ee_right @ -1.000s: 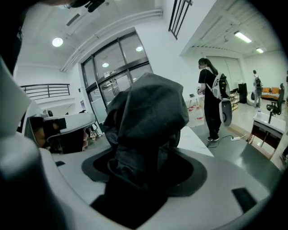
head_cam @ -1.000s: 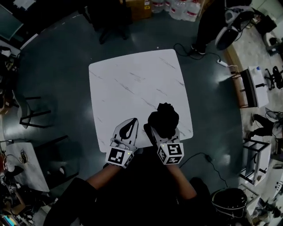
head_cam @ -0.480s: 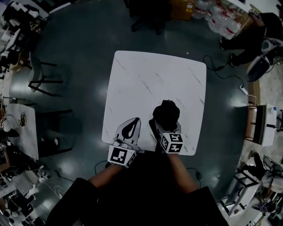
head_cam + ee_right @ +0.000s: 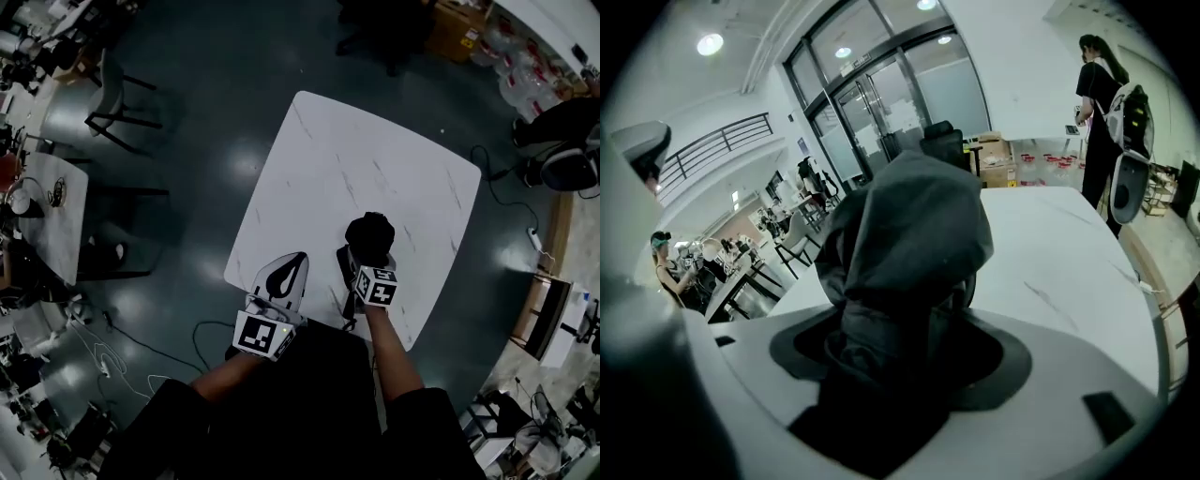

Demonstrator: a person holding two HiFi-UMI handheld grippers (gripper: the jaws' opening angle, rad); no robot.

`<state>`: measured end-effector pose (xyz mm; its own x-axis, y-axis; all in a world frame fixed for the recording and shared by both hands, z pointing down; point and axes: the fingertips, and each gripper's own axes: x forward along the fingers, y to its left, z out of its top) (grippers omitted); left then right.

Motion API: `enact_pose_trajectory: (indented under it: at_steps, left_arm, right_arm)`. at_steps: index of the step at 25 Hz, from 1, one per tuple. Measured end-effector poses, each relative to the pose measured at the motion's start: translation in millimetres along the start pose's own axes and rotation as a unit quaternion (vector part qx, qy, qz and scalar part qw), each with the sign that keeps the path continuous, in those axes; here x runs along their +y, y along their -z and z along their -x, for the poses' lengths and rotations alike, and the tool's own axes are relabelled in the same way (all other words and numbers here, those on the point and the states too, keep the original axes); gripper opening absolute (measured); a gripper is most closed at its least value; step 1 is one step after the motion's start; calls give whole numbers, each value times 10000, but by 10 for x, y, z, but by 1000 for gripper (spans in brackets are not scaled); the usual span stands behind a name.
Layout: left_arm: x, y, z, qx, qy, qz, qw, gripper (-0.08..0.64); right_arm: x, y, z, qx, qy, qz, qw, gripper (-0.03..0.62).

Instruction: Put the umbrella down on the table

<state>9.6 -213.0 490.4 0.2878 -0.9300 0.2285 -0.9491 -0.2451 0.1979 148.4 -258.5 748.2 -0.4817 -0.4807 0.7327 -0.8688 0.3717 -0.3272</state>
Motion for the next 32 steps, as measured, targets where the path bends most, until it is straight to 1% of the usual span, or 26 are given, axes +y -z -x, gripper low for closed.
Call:
enact_pose_trajectory:
  at_steps: [3, 7, 14, 20, 22, 26, 29, 32]
  left_arm:
    - [49, 53, -16, 11, -80, 61, 9999, 8]
    - [73, 73, -40, 7, -78, 163, 9998, 8]
    - [211, 69, 51, 43, -151, 250, 9996, 8]
    - [350, 116, 126, 20, -238, 442, 9987, 8]
    - [360, 107, 154, -41, -192, 483, 9986, 8]
    - [368, 10, 227, -270, -105, 503, 9983, 8]
    - [328, -129, 317, -553, 125, 349, 9978, 8]
    - [344, -132, 398, -574, 271, 348, 9974, 6]
  right_arm:
    - [-81, 113, -223, 274, 87, -28, 9996, 339]
    - [-132, 217, -389, 446, 162, -104, 9988, 339]
    - [-133, 295, -420, 558, 362, -176, 9976, 341]
    - [-181, 317, -447, 954, 361, -369, 9941, 360]
    - [-182, 307, -395, 998, 428, -389, 9933, 362]
    - [-192, 243, -223, 829, 631, -341, 9940, 362]
    - [-97, 129, -46, 566, 700, -39, 9959, 360]
    - [72, -38, 166, 208, 677, 204, 9973, 360]
